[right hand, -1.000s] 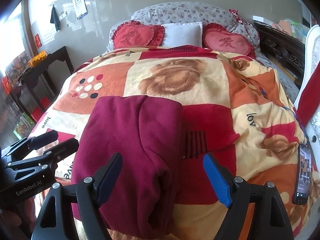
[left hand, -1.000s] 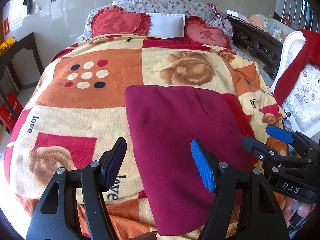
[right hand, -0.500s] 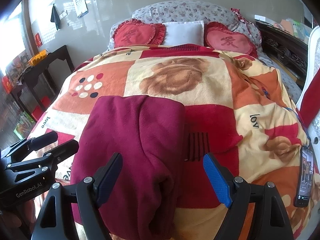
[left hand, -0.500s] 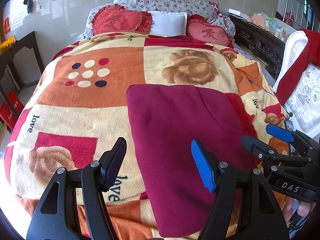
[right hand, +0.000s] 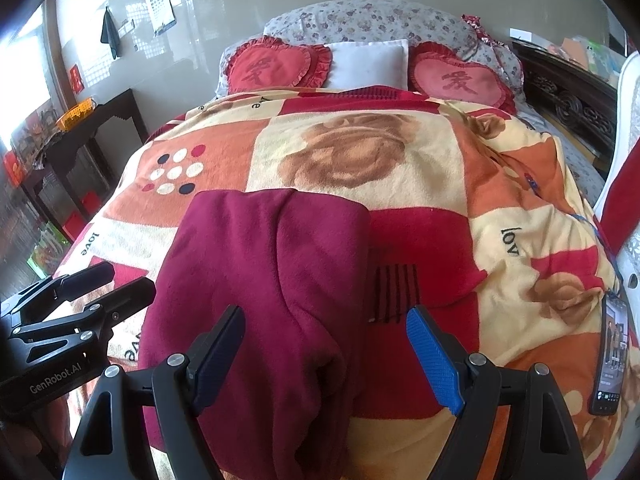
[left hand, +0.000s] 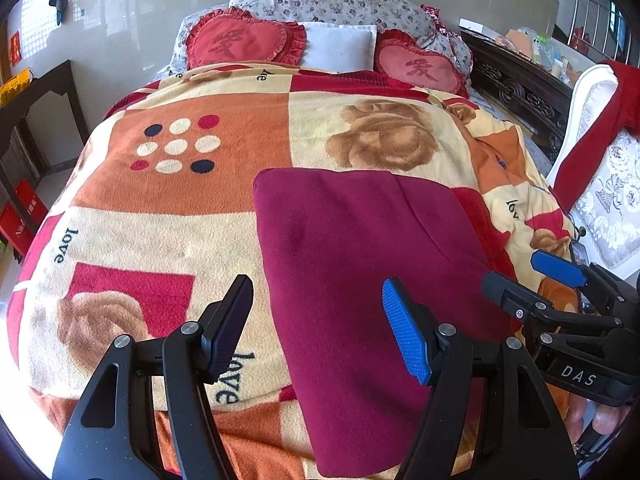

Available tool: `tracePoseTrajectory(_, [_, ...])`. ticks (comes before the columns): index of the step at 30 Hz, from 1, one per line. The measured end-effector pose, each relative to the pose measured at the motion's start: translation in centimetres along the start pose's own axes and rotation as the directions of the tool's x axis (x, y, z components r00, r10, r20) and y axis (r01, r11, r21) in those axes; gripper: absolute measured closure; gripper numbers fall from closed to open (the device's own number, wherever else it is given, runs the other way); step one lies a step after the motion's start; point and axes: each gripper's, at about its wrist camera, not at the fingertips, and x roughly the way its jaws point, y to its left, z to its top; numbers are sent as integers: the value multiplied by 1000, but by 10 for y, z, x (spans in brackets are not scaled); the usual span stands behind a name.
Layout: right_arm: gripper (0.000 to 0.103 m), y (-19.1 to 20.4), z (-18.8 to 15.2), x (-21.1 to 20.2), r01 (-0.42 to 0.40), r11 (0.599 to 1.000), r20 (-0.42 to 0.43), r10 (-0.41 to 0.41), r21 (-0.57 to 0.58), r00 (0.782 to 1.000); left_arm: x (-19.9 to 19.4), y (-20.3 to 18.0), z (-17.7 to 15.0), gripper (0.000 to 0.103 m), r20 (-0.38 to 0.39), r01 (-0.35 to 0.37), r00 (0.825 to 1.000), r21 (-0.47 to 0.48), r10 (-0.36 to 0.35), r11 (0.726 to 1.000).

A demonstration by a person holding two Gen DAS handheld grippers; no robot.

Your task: Fold small clothes

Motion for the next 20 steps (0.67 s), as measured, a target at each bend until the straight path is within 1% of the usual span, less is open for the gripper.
tracePoseTrajectory(20, [22,3,-2,6,-6,1000,-12,6,-6,1000,4,5,0,35,3,-6,1000,-12,6,1000])
